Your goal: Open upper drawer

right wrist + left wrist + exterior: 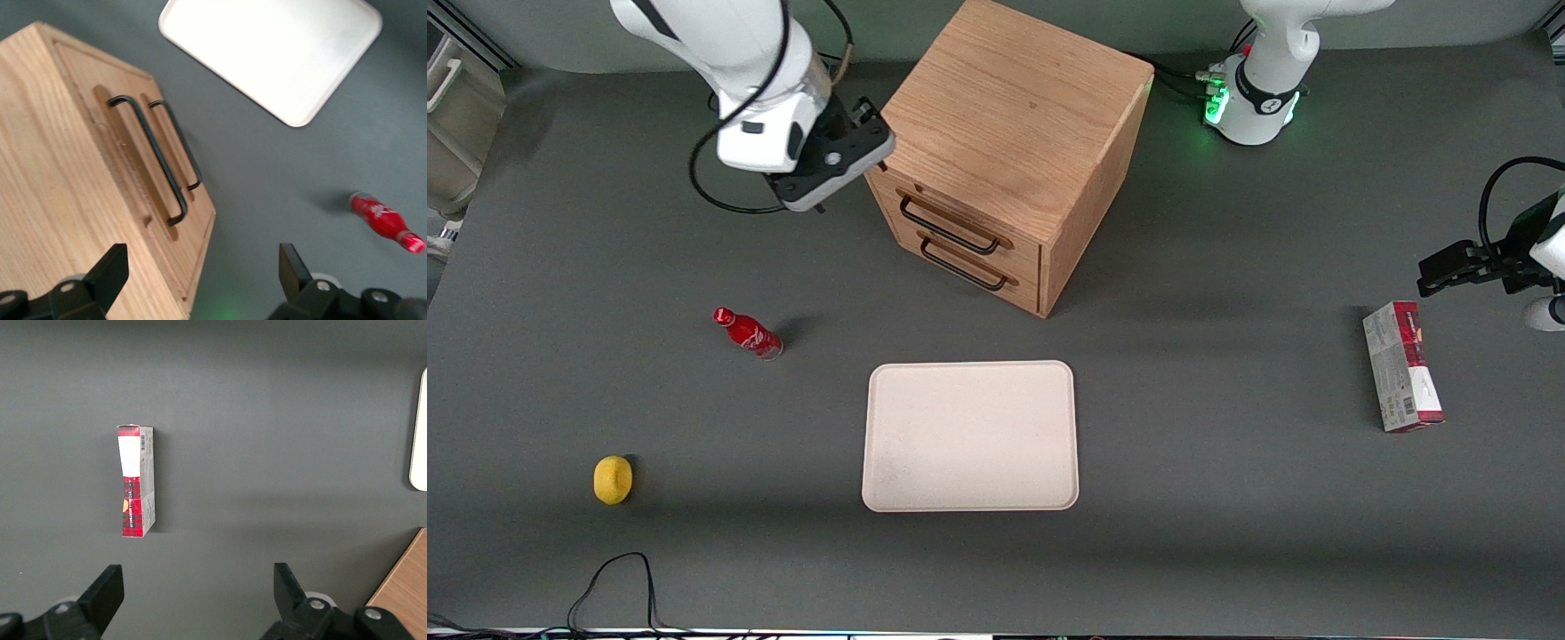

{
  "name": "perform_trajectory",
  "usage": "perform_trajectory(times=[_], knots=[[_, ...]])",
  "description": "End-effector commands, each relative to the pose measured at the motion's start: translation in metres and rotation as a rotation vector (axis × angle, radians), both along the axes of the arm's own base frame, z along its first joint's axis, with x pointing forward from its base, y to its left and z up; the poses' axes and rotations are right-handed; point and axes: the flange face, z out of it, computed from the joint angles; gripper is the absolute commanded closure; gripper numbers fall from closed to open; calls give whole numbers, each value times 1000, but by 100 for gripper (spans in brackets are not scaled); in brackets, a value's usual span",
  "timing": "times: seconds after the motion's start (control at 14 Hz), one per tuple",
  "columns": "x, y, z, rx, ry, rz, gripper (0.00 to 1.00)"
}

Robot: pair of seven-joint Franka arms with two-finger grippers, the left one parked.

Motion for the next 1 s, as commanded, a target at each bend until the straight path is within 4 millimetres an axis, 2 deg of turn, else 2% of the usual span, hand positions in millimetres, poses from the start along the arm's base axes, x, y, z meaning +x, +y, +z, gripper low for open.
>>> perform_trajectory(times=[0.0, 0.21, 0.5, 0.71, 0.93], knots=[[5, 27, -30, 56, 119, 91, 0], [14, 40, -68, 107, 172, 208, 0], [27, 39, -93, 149, 174, 323, 0], [24, 45, -134, 151, 174, 323, 0], [29, 42, -151, 127, 147, 373, 0]])
